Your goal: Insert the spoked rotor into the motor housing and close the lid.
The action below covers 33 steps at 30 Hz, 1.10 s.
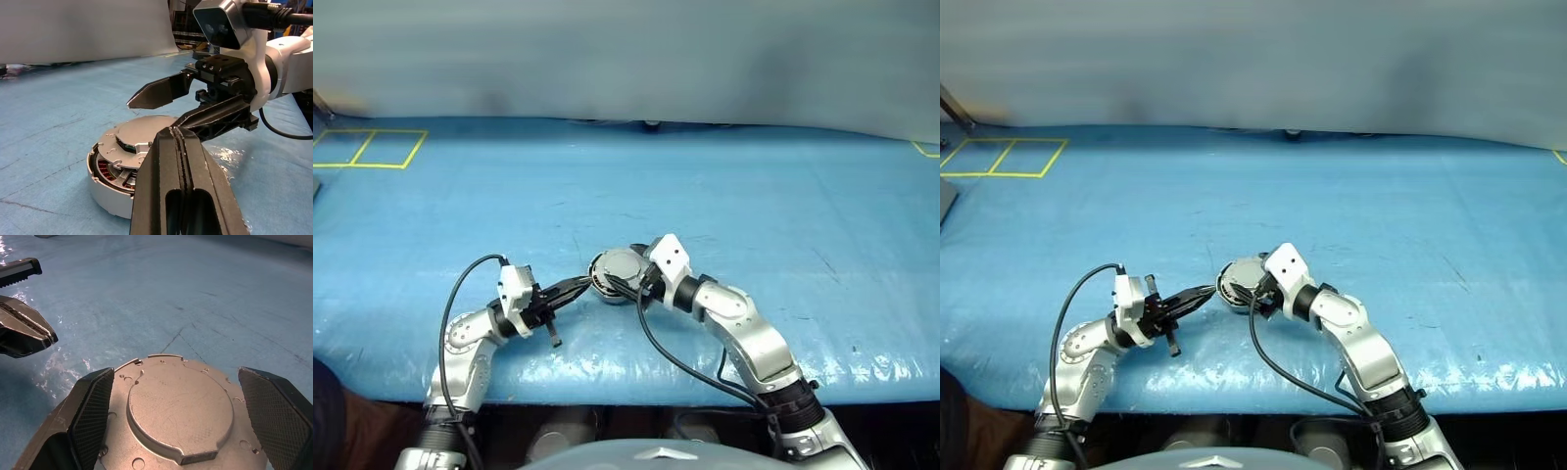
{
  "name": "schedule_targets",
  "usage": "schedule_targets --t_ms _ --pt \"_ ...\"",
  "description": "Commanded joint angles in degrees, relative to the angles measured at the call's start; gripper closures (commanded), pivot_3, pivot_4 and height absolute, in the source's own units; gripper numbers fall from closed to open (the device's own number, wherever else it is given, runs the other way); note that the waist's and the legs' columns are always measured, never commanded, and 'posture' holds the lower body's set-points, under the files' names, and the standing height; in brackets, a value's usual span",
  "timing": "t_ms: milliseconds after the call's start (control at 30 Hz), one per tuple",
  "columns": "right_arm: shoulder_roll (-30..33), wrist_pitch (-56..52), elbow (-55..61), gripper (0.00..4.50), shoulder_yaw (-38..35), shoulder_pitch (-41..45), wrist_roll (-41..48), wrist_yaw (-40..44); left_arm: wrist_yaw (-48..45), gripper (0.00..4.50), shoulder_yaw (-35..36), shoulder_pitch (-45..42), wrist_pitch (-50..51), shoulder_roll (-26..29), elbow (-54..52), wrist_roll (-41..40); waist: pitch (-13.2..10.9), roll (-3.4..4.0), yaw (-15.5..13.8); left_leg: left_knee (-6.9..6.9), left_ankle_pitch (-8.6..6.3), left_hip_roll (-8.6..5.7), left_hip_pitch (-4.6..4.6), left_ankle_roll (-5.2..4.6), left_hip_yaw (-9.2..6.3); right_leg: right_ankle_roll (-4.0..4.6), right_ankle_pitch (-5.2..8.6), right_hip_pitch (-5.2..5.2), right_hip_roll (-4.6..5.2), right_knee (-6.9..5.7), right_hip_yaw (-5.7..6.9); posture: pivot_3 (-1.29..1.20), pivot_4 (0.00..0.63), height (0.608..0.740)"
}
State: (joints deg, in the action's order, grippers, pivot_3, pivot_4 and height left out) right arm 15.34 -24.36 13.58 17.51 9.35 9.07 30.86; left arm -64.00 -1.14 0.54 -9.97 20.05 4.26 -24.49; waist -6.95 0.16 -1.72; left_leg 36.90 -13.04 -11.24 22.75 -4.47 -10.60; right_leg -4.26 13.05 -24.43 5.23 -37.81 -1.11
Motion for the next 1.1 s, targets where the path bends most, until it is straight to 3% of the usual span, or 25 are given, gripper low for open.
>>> schedule_targets --t_ms 33,433,533,567,633,1100 --pt "-0.8 0.3 -0.2 0.27 -0.4 0.7 0.3 -0.1 -0.4 4.5 0.0 -0.5 -1.4 0.2 -0.2 0.0 0.0 0.0 0.0 0.0 0.0 0.0 0.0 0.0 0.0 0.0 0.0 0.0 0.0 0.0 0.0 0.0 0.15 0.74" --pt "-0.9 -1.1 -0.9 0.27 -1.0 -0.7 1.8 0.6 -2.0 4.5 -1.6 0.9 -0.7 1.6 2.3 1.3 0.0 0.05 0.0 -0.06 -0.02 0.0 -0.01 -0.03 0.0 0.01 0.01 -0.02 -0.01 0.01 0.0 0.0 0.15 0.74" --pt "-0.8 -1.1 -1.0 0.66 -0.8 -0.9 1.6 0.5 -2.5 4.5 -1.8 1.2 -1.3 2.1 3.5 2.2 0.0 0.05 0.0 -0.06 -0.02 0.0 -0.01 -0.03 0.0 0.01 0.01 -0.02 -0.01 0.0 0.0 0.0 0.15 0.74" --pt "-0.8 -1.1 -0.9 1.12 -0.7 -1.0 1.6 0.4 -2.5 4.5 -2.1 1.3 -1.7 2.4 4.3 2.9 0.0 0.05 0.0 -0.07 -0.03 0.0 -0.01 -0.04 0.0 0.01 0.01 -0.02 -0.01 0.0 0.0 0.0 0.15 0.74" --pt "-0.9 -1.2 -0.8 1.48 -0.6 -1.2 1.6 0.3 -2.5 4.5 -2.6 1.4 -2.7 2.9 5.8 4.6 0.0 0.05 0.0 -0.09 -0.03 0.0 -0.01 -0.05 0.0 0.01 0.01 -0.02 -0.01 0.01 0.0 0.0 0.15 0.74" --pt "-1.3 -7.7 4.8 1.48 0.7 0.7 2.2 -0.2 2.0 4.5 -3.9 1.1 -4.5 1.7 6.4 7.9 0.0 0.05 0.1 -0.2 -0.03 0.0 -0.02 -0.04 0.0 0.04 0.02 -0.07 0.0 0.03 -0.01 0.0 0.15 0.74"
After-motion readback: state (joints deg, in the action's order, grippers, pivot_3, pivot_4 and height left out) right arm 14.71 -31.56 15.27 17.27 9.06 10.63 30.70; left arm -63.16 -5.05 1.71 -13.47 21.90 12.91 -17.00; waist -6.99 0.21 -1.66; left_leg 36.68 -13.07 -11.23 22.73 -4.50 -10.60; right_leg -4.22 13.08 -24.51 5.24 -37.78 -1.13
